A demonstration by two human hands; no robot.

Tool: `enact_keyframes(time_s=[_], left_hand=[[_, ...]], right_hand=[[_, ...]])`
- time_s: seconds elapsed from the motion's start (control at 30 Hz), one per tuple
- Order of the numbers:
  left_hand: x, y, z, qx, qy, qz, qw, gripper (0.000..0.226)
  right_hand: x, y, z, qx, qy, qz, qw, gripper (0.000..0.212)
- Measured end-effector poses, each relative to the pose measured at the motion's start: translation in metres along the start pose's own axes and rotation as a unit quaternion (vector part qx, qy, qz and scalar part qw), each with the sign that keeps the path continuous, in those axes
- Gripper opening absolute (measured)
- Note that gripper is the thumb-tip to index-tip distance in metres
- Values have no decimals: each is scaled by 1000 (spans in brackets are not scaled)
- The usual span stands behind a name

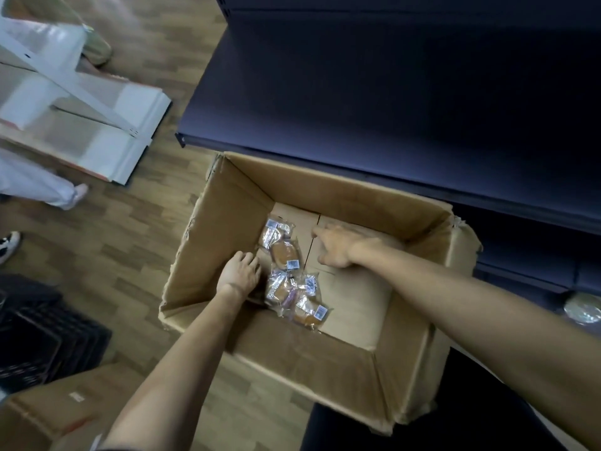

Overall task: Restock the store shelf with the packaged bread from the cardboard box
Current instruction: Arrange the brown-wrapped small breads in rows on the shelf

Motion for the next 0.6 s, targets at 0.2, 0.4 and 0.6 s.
enact_keyframes(time_s=[0.2, 0.4, 0.6], left_hand=[[1, 12, -4, 5, 22, -2, 1000, 55], [-7, 15, -14, 2, 3, 22, 1000, 50], [-39, -24, -47, -83, -60, 129, 986, 45]], right_hand=[[4, 8, 2, -1, 6, -5, 1000, 59], [4, 12, 4, -2, -1, -7, 1000, 58], [1, 7, 1, -4, 13, -6, 1000, 60]])
Point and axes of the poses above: each hand's wrist, its own y-axis towards the middle knuckle, its own x-axis out of the palm, z = x × y, the point moved 5 cm from there along y, towards the middle knuckle, and after that the axes turned 14 degrees about x, right-handed, at the moved point
